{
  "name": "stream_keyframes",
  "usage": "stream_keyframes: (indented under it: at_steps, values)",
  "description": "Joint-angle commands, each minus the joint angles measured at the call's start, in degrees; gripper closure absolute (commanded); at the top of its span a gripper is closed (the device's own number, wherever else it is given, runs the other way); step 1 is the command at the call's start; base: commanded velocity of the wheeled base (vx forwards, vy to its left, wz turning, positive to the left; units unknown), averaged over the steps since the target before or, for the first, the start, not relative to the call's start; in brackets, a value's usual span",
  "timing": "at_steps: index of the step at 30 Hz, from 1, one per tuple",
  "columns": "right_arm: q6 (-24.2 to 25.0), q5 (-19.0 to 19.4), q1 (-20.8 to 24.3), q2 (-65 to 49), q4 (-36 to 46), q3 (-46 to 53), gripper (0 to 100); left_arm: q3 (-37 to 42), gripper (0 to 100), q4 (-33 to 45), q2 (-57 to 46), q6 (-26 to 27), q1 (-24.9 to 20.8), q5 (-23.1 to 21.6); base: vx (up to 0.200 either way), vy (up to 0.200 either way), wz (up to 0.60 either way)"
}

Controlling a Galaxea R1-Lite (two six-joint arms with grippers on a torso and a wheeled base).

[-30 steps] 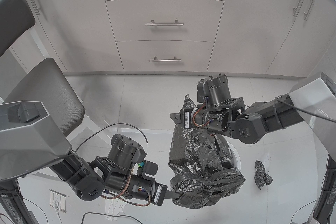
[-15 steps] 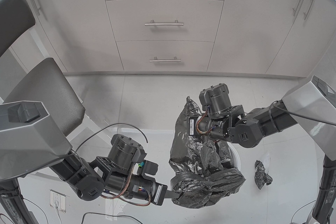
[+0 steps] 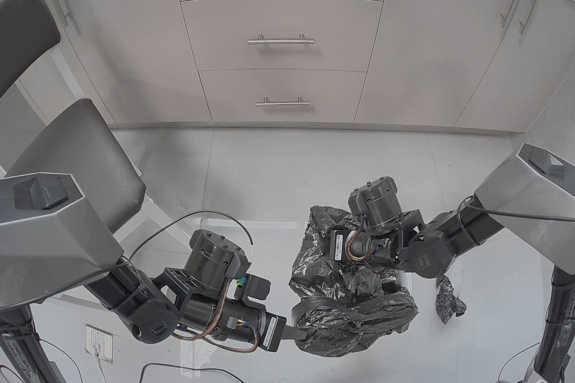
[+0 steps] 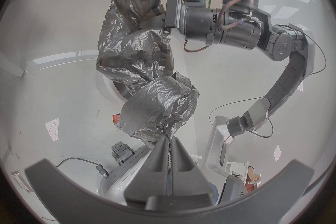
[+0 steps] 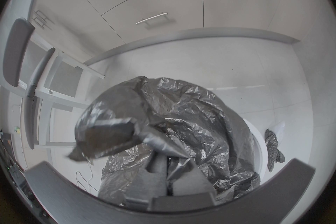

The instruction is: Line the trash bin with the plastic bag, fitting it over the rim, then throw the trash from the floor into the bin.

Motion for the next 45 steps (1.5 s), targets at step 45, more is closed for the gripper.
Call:
stream_keyframes:
  at_steps: [45]
  values:
    - [-4.6, 6.3, -9.9, 16.5, -9.2, 0.9, 100, 0.3, 100, -1.3, 0.1, -0.1, -0.9, 0.0, 0.0, 0.0, 0.0]
